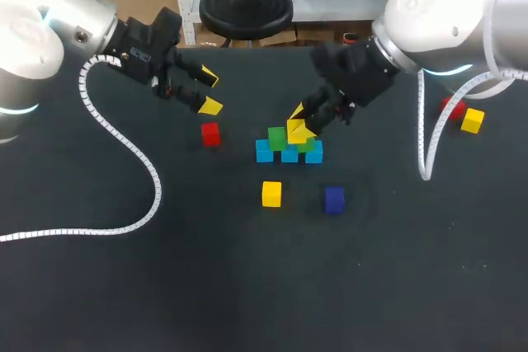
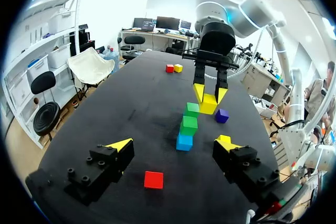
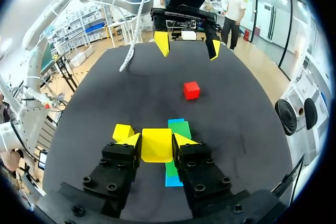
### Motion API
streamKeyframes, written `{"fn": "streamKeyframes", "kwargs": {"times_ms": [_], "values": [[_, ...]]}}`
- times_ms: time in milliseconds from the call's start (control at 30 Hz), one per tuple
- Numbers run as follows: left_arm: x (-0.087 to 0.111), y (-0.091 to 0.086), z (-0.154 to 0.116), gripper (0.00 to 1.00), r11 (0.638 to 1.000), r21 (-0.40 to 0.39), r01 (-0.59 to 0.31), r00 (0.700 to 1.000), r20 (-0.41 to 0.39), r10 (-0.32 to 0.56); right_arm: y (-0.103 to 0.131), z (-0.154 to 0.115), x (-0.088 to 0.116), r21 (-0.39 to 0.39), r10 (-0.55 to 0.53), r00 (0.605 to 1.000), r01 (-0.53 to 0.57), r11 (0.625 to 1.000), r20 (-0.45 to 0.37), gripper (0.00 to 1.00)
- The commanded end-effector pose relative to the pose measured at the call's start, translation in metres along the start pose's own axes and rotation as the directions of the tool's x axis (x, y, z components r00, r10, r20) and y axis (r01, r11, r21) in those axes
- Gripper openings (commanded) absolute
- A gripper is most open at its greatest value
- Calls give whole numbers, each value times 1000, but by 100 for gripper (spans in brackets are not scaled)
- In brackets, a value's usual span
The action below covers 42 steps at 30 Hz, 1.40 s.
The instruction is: Place the blue cubes, place green cubes on the blue cubes, place the yellow cubes on the green cubes, then place the red cubes on the yellow cubes, and place purple cube on the red cubes.
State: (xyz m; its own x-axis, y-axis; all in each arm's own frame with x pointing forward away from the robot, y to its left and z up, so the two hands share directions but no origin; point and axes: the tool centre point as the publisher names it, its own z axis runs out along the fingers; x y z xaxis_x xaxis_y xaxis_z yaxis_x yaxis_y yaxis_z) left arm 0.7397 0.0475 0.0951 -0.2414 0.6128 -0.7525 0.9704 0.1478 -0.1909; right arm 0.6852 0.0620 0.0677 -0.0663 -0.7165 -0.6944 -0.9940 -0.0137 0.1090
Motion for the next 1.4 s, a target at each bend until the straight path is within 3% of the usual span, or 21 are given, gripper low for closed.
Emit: {"fn": "streamKeyframes", "kwargs": {"times_ms": [33,1400], "values": [[0,2,0,100,1000,3,1,1000,-3,-1,-5,3,0,-9,1,1000,-1,1000,3,0],[0,2,0,100,1000,3,1,1000,-3,-1,-4,7,4,23,0,1000,0,1000,7,0]]}}
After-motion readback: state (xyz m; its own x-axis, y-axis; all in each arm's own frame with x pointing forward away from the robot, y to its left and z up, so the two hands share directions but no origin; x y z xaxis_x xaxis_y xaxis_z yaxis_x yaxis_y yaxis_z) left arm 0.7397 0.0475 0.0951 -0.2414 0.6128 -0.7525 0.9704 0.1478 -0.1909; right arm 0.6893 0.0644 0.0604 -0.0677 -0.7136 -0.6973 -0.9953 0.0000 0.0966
